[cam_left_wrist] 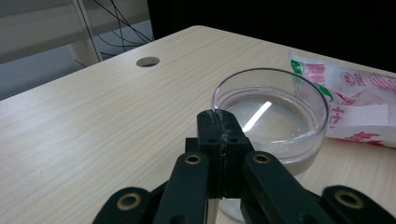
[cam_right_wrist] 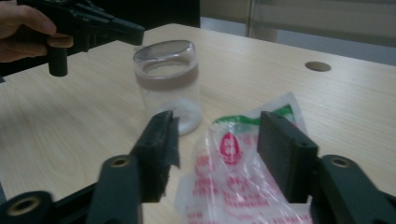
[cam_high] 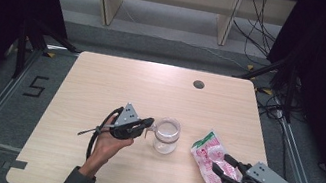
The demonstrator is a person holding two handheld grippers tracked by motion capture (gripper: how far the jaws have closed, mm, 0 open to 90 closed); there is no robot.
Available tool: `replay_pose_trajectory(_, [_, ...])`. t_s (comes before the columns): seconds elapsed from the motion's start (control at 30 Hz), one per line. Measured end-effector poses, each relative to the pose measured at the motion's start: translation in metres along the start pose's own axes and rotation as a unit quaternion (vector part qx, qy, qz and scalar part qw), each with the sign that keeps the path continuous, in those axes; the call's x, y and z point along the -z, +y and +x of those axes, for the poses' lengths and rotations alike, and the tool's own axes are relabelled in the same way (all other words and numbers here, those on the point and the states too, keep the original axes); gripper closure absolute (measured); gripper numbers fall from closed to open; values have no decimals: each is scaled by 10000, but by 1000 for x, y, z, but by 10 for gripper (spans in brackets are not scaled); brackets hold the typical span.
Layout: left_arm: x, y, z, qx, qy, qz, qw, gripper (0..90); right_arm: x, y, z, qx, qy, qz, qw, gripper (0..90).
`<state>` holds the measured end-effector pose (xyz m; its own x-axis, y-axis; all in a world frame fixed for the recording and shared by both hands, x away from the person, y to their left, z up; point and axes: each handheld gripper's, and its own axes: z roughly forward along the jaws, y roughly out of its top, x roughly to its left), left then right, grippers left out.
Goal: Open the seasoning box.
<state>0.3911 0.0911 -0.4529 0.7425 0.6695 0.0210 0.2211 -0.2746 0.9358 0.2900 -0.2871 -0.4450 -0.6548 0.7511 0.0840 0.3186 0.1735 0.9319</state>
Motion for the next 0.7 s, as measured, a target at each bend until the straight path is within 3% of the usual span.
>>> replay_pose_trajectory(0.03, [0, 0, 0, -2, 1, 0, 10000, 892, -9, 5, 3, 51, 131, 119, 9998, 520])
replay_pose_trajectory(0.07, [0, 0, 0, 2, 0, 1, 10000, 892, -14, 7, 0, 287, 99, 45, 9995, 542])
replay_pose_trajectory(0.2, [0, 0, 0, -8, -2, -16, 10000, 892, -26, 12, 3, 124, 175, 147, 9997, 598])
replay_pose_trajectory(0.23, [0, 0, 0, -34, 1, 0, 10000, 892, -35, 16, 0, 424, 207, 74, 9989, 624])
replay_pose_trajectory(0.27, [0, 0, 0, -34, 1, 0, 10000, 892, -37, 17, 1, 287, 174, 118, 9994, 630])
replay_pose_trajectory(0.33, [0, -1, 0, -42, 19, 4, 10000, 892, -41, 18, 1, 320, 166, 131, 9993, 644])
replay_pose_trajectory(0.37, [0, -1, 0, -42, 26, 15, 10000, 892, -44, 19, 4, 176, 185, 174, 9995, 655])
replay_pose_trajectory(0.4, [0, -1, 0, -54, 39, 15, 10000, 893, -51, 21, 5, 286, 201, 292, 9990, 689])
replay_pose_trajectory(0.43, [0, -1, 0, -116, 20, 21, 9999, 892, -56, 21, 5, 430, 179, 208, 9987, 707])
replay_pose_trajectory(0.53, [0, -2, 0, -54, 40, 25, 10000, 892, -61, 23, 9, 361, 190, 279, 9988, 737])
replay_pose_trajectory(0.57, [0, -2, 0, -39, 31, 8, 10000, 892, -71, 25, 9, 505, 270, 346, 9978, 763])
replay_pose_trajectory(0.7, [0, -2, 1, -50, 27, 13, 10000, 892, -81, 27, 12, 680, 282, 406, 9965, 818])
